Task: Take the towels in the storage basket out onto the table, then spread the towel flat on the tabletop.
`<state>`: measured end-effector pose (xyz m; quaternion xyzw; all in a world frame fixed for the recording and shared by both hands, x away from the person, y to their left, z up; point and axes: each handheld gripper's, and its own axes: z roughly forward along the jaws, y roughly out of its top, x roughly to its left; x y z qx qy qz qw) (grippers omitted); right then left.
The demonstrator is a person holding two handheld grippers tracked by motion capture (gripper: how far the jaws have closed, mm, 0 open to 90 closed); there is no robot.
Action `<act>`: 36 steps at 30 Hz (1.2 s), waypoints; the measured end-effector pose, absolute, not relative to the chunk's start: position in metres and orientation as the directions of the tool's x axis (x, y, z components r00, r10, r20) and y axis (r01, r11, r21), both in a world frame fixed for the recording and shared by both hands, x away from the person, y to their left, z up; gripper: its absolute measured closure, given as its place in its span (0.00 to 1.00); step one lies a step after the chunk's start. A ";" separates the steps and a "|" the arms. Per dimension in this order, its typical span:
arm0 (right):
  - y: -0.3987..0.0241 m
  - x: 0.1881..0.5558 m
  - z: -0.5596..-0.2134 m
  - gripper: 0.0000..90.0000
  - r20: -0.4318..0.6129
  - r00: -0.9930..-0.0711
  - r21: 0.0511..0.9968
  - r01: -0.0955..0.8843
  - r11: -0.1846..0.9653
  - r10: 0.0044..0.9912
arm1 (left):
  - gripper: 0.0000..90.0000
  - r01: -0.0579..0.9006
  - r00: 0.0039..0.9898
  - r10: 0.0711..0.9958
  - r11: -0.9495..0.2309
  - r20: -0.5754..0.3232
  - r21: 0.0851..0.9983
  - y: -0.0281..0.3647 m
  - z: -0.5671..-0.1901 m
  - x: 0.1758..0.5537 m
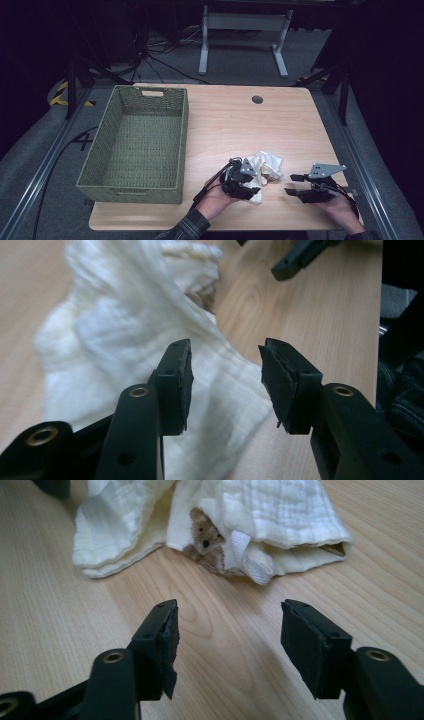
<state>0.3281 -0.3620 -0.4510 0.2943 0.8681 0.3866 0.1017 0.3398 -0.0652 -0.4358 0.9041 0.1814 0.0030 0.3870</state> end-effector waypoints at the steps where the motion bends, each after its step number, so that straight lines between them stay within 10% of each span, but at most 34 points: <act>1: -0.361 0.328 -0.451 0.49 0.057 -0.811 0.731 0.431 0.529 0.583 | 0.62 0.325 0.936 0.323 -0.637 -0.140 0.699 -0.068 -0.439 0.337; 10: -0.358 0.327 -0.451 0.55 0.074 -0.826 0.726 0.429 0.537 0.559 | 0.62 0.295 0.948 0.296 -0.695 -0.113 0.656 -0.083 -0.454 0.331; 19: -0.350 0.325 -0.449 0.60 0.098 -0.850 0.730 0.415 0.543 0.517 | 0.95 0.328 0.938 0.316 -0.665 -0.145 0.671 -0.078 -0.450 0.336; 36: -0.297 0.324 -0.447 0.99 0.160 -0.918 0.747 0.354 0.564 0.364 | 0.96 0.395 0.894 0.414 -0.550 -0.170 0.736 -0.051 -0.431 0.349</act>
